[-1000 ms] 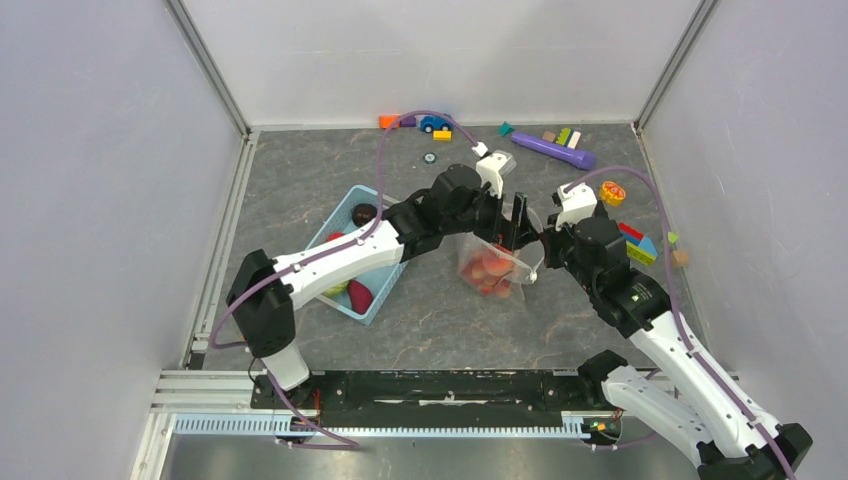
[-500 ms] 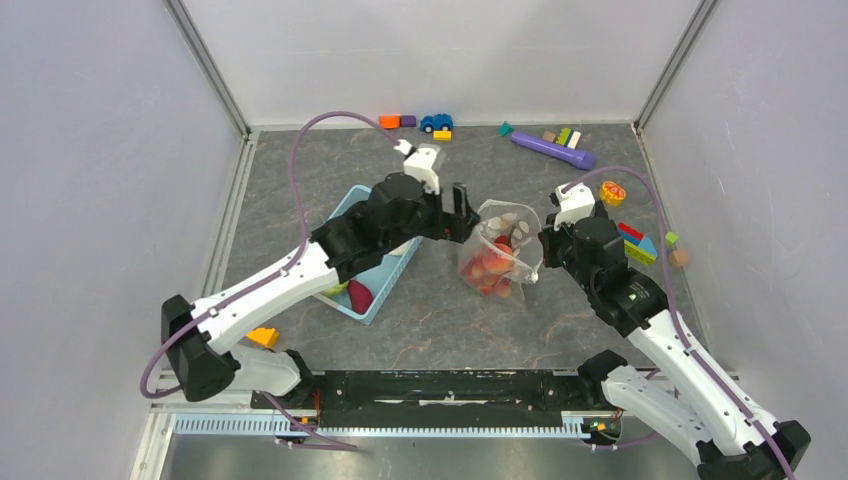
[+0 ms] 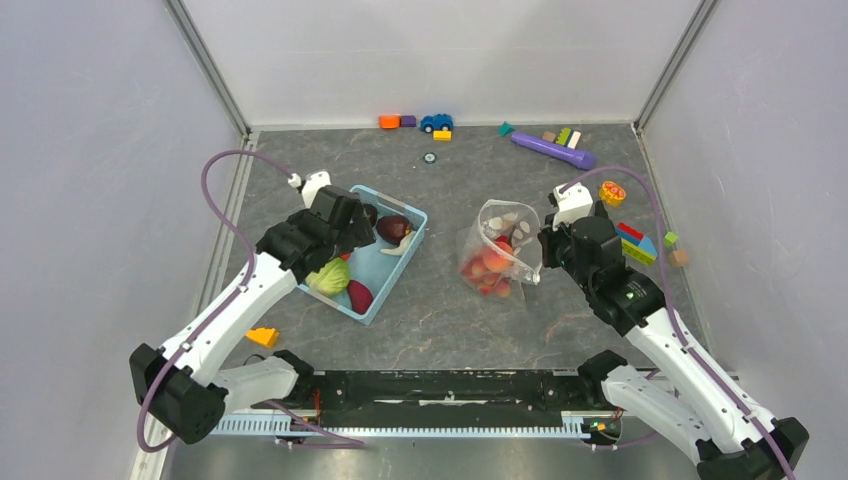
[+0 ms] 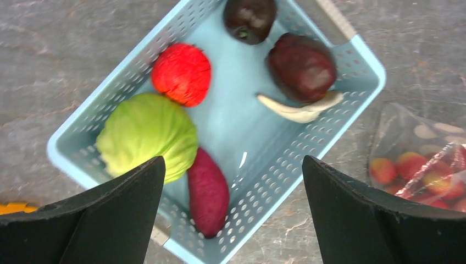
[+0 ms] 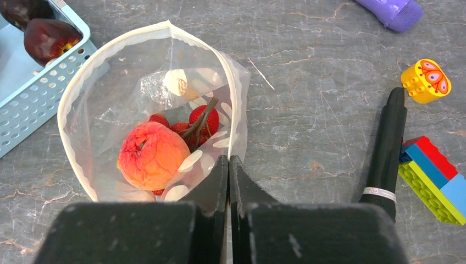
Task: Place the food in the zip-top bag and seal the zipper
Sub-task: Pick up the fake vegetable from the bin.
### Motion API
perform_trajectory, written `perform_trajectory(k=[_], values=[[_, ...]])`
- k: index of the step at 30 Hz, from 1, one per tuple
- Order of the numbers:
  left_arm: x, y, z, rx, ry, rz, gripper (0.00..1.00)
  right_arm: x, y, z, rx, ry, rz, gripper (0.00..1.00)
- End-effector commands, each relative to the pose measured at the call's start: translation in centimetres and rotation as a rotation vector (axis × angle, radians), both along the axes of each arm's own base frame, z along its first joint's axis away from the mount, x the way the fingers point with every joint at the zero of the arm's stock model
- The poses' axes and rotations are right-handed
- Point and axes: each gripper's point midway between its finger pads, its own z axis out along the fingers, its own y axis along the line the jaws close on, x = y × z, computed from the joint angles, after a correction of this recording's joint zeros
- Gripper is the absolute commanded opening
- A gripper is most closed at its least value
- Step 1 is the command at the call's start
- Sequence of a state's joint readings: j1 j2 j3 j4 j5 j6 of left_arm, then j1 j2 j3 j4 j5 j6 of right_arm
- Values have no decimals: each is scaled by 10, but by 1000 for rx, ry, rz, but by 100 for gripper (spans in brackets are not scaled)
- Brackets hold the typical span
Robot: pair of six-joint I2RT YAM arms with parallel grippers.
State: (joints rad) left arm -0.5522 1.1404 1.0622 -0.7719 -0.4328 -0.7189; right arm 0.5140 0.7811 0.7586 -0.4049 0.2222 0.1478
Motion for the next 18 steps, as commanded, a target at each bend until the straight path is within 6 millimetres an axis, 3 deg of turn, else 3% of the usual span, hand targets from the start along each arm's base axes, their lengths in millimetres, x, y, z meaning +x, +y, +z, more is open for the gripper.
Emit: perform_trajectory(k=[1,7,18], values=[[-20,39,-3,52,30,177,100,5,-3,5,-7,-31,-18,0],[-28,62,-18,94,91,261,100,5,-3,1,-10,-22,-21,0],[-22,76,-40,143,149,297,100,5,-4,1,-16,-23,-21,0]])
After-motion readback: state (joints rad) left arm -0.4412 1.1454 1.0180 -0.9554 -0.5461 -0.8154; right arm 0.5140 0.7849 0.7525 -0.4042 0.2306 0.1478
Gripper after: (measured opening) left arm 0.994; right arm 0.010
